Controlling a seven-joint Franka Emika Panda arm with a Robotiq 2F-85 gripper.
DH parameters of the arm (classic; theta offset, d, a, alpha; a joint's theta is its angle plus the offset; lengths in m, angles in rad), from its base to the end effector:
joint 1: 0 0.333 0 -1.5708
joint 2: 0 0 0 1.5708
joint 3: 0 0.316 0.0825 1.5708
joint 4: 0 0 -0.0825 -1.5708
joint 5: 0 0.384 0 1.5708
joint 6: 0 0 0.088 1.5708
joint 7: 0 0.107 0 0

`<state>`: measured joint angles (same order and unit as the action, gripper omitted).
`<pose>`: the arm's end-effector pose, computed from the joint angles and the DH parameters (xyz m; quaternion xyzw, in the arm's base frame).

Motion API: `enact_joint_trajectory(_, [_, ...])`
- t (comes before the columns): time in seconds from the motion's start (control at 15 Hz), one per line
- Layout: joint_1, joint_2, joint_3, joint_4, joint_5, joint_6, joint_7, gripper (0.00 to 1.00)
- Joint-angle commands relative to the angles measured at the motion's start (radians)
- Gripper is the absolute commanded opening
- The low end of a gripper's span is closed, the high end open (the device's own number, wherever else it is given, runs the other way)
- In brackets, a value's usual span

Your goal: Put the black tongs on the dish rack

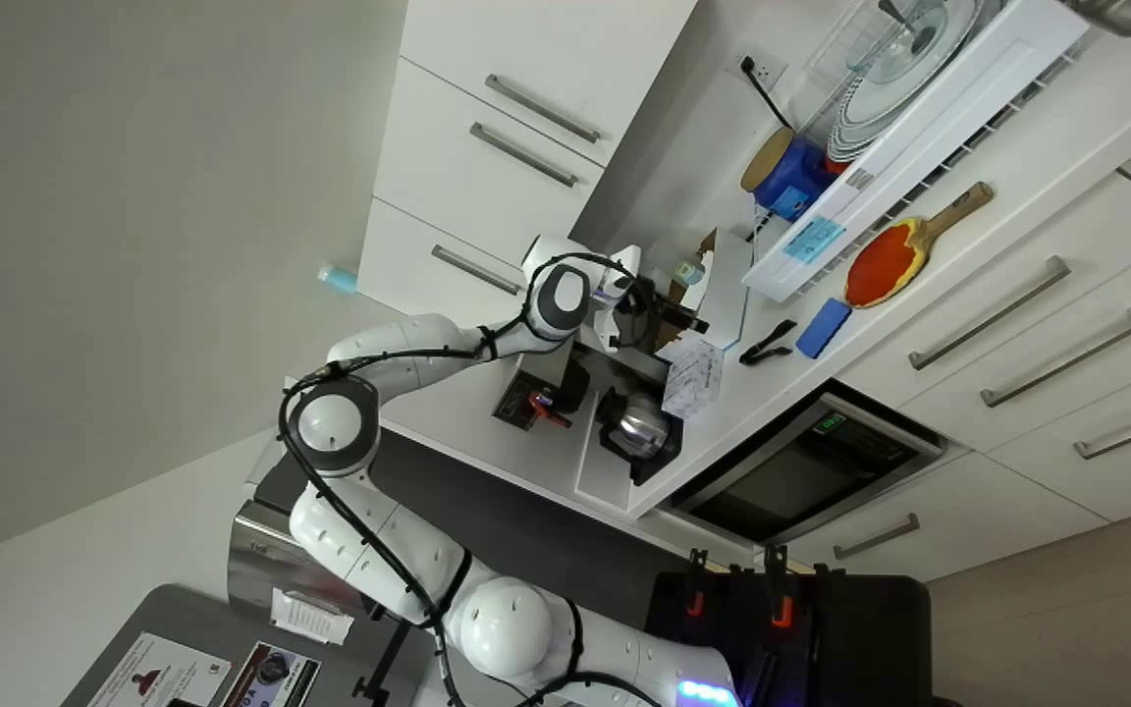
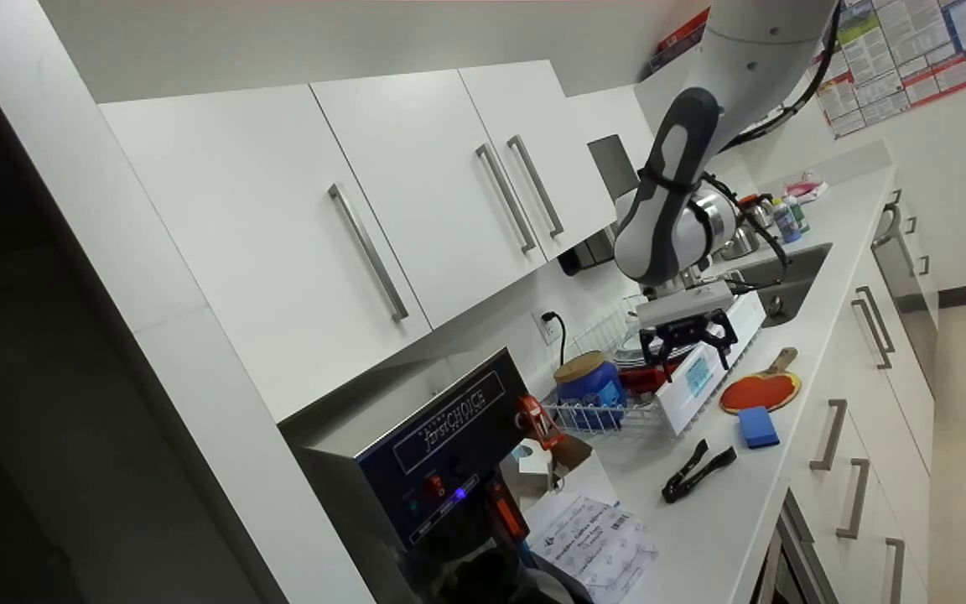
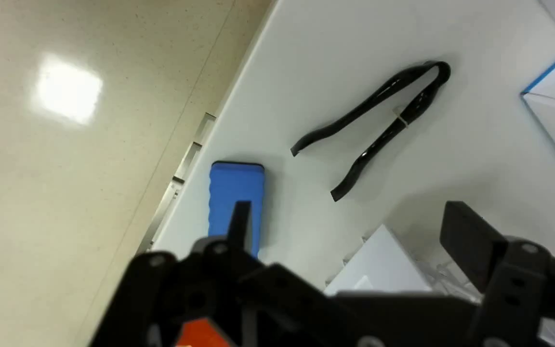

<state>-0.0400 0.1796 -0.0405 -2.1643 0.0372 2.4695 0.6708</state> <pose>0.5690 -0.0457 0.3250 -0.9235 0.3784 -0.0576 0.0268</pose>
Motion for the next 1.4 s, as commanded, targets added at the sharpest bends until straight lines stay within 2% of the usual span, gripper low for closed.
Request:
enact_joint_trajectory(0.0, [0.034,0.142,-0.020,0.092,0.016,0.027,0.073,1.00])
enact_joint_trajectory(0.13, [0.049,0.192,-0.023,0.112,0.022,0.040,0.074,1.00])
enact_joint_trajectory(0.2, [0.042,0.147,-0.030,0.073,0.021,0.027,0.035,1.00])
enact_joint_trajectory(0.6, [0.069,0.207,-0.045,0.113,0.004,0.048,0.065,1.00])
enact_joint_trajectory(0.87, [0.099,0.264,-0.031,0.180,0.025,0.069,0.085,1.00])
enact_joint_trajectory(1.33, [0.153,0.390,-0.056,0.311,0.019,0.081,0.186,1.00])
